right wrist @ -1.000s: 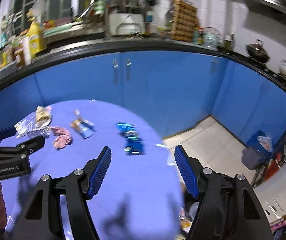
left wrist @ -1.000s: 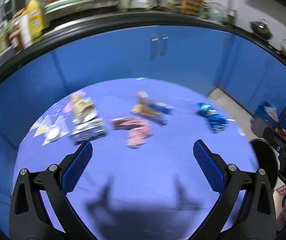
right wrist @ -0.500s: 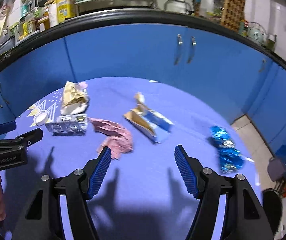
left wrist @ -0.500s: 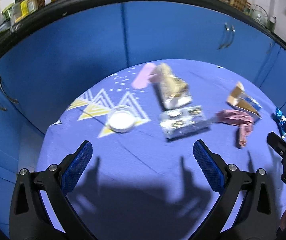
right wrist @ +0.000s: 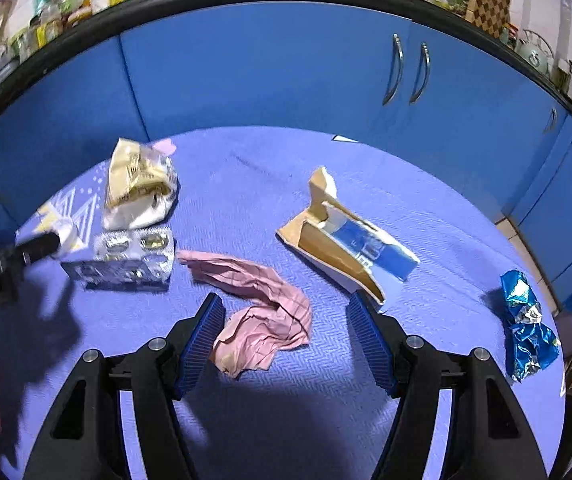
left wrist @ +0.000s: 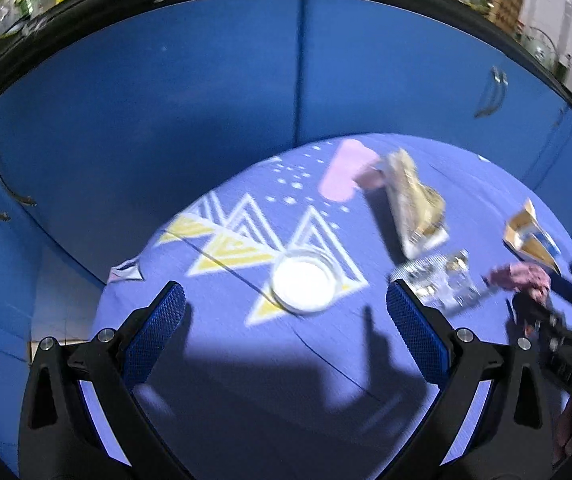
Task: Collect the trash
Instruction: 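Move both tools back over the table toward the pink cloth and white lid, then grasp the pink cloth with the right gripper while the left grasps the white lid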
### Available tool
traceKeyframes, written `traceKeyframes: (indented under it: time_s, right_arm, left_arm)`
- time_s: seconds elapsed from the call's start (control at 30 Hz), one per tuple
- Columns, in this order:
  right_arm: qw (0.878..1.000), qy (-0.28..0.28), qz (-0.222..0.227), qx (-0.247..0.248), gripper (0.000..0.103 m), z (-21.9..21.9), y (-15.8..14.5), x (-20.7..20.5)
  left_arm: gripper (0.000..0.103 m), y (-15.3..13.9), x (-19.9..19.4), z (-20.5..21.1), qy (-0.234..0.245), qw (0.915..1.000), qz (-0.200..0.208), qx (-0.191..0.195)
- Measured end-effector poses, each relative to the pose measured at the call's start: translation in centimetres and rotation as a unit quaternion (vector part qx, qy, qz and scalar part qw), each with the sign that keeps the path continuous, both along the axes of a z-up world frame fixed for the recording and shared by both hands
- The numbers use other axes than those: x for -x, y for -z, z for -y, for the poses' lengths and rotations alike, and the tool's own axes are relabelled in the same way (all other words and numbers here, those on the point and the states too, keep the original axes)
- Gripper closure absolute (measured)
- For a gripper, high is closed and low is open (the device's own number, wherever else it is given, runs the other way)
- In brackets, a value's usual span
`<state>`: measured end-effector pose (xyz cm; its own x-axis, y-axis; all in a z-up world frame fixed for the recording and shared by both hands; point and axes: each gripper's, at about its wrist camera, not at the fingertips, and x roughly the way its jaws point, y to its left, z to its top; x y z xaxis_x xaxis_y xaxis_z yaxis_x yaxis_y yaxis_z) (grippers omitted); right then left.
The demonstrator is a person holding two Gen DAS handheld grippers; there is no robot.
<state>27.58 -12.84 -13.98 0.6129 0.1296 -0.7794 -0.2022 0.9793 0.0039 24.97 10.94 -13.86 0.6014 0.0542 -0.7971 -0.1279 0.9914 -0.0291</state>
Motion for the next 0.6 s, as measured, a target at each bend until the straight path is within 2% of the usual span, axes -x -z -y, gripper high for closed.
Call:
traceKeyframes:
  time_s: [0.07, 0.1, 0.2, 0.3, 0.33, 0.37, 0.4, 0.43, 0.47, 0.6]
  right_arm:
    - [1.000, -0.006, 0.005, 0.006, 0.040, -0.2, 0.2, 0.2]
    - [1.000, -0.010, 0.006, 0.006, 0.045, -0.1, 0.3, 0.3]
    - [1.000, -0.020, 0.014, 0.020, 0.068, -0.6, 0.1, 0.6]
    - [0.999, -0.029, 0.017, 0.027, 0.072, -0.6, 0.0, 0.7]
    - [0.999, -0.027, 0.021, 0.027, 0.075, -0.5, -0.1, 0.9]
    - [0.999, -0.026, 0.023, 0.025, 0.077, -0.3, -0.2, 1.1]
    - [0.999, -0.025, 0.024, 0.022, 0.077, -0.1, -0.3, 1.2]
    - [0.999, -0.023, 0.026, 0.022, 0.077, -0.1, -0.4, 1.3]
    - [0.999, -0.022, 0.027, 0.022, 0.077, 0.1, -0.5, 1.6]
    - [0.999, -0.016, 0.031, 0.023, 0.077, 0.9, -0.9, 2.1]
  left_arm:
    - [0.004, 0.3, -0.6, -0.3, -0.008, 0.9999, -0.002, -0.007]
    - [0.004, 0.6, -0.9, -0.4, -0.009, 0.9999, -0.004, -0.011]
    - [0.004, 1.4, -1.5, -0.2, -0.010, 0.9996, -0.015, -0.020]
    - [0.005, 1.4, -1.8, -0.4, -0.012, 0.9996, -0.016, -0.021]
    - [0.011, 1.4, -1.9, -0.5, -0.012, 0.9996, -0.016, -0.021]
    - [0.023, 1.5, -1.9, -0.4, -0.008, 0.9996, -0.019, -0.021]
    - [0.025, 1.5, -1.6, -0.4, -0.006, 0.9995, -0.021, -0.022]
    - [0.038, 1.4, -1.3, -0.4, -0.004, 0.9996, -0.016, -0.025]
    - [0.063, 1.1, -1.0, -0.2, 0.001, 0.9996, -0.010, -0.024]
    - [0.062, 0.6, -0.4, 0.2, 0.002, 0.9998, -0.010, -0.019]
